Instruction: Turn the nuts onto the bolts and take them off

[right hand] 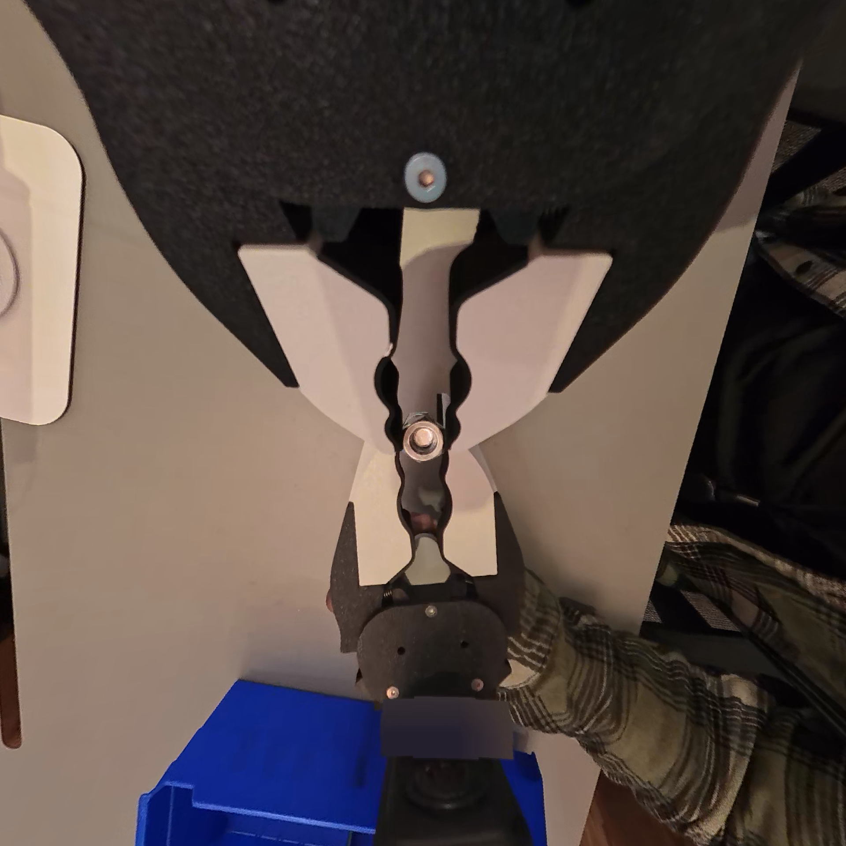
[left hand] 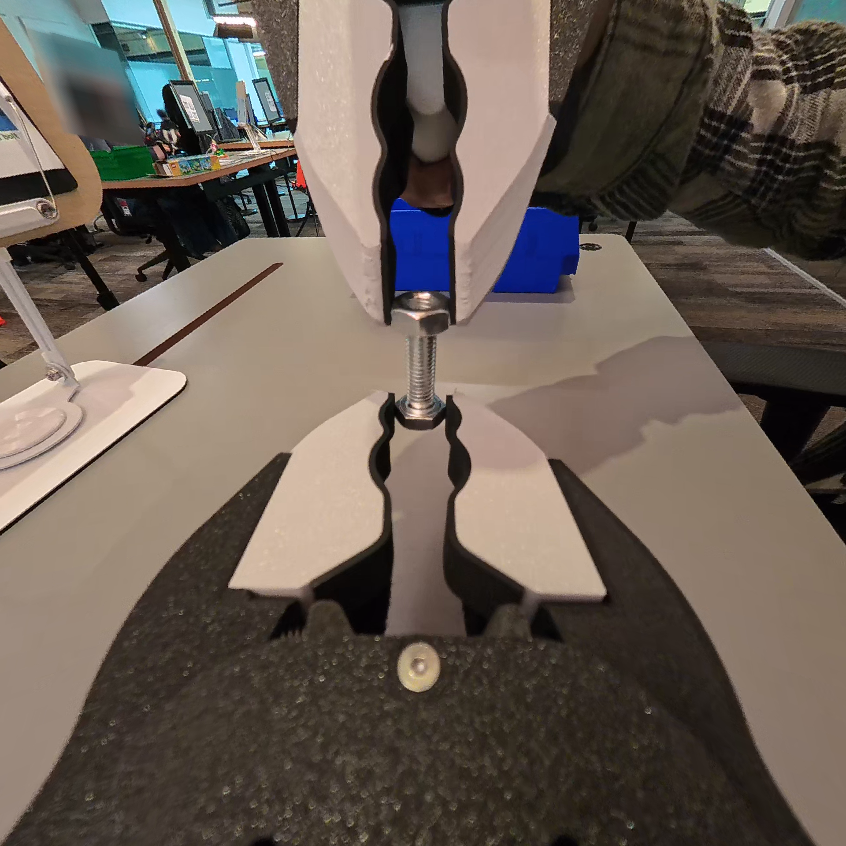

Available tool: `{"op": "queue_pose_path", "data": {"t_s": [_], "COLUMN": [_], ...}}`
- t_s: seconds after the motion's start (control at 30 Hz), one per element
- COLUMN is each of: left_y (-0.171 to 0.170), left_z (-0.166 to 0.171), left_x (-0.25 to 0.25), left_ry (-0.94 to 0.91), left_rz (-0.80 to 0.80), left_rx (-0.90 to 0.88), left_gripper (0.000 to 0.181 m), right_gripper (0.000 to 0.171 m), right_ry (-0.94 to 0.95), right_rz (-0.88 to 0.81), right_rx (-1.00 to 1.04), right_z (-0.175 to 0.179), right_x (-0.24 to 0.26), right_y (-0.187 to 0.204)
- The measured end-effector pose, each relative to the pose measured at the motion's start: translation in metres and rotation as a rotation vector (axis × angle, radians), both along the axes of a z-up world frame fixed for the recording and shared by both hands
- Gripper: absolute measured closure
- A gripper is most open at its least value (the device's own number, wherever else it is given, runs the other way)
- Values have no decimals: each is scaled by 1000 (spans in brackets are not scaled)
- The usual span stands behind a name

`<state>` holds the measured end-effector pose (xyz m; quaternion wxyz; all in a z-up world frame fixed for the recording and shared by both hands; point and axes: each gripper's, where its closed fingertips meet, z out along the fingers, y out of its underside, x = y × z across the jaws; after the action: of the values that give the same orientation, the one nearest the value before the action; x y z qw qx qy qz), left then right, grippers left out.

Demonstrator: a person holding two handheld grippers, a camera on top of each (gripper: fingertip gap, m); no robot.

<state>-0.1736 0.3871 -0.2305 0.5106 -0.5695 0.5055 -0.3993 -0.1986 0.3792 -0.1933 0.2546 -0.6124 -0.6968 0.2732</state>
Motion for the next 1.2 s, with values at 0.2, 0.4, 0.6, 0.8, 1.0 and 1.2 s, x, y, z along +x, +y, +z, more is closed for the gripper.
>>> {"op": "queue_pose_path", "data": {"t_s": [0.2, 0.4, 0.6, 0.8, 1.0, 1.2], "left_y": [0, 0, -1, -3, -4, -5], "left_z": [0, -1, -2, -3, -4, -5], "left_x": [0, 0, 1, 2, 3, 4], "left_ry": [-1, 4, 7, 13, 14, 19], "left_rz": [-1, -5, -13, -23, -32, -39], "left_rx": [-6, -13, -18, -14, -22, -29], "left_gripper": [161, 161, 161, 161, 161, 160], "right_gripper": [154, 152, 151, 150, 147, 145], "right_ry": [3, -1, -8, -16, -16, -21], "right_rz": [1, -2, -1, 0, -4, -4], "right_rx": [-2, -2, -7, -20, -24, -25], "right_z": [0, -3, -4, -5, -6, -7], "right_x": [0, 0, 1, 2, 3, 3], "right_y": [1, 1, 0, -1, -1, -1]}}
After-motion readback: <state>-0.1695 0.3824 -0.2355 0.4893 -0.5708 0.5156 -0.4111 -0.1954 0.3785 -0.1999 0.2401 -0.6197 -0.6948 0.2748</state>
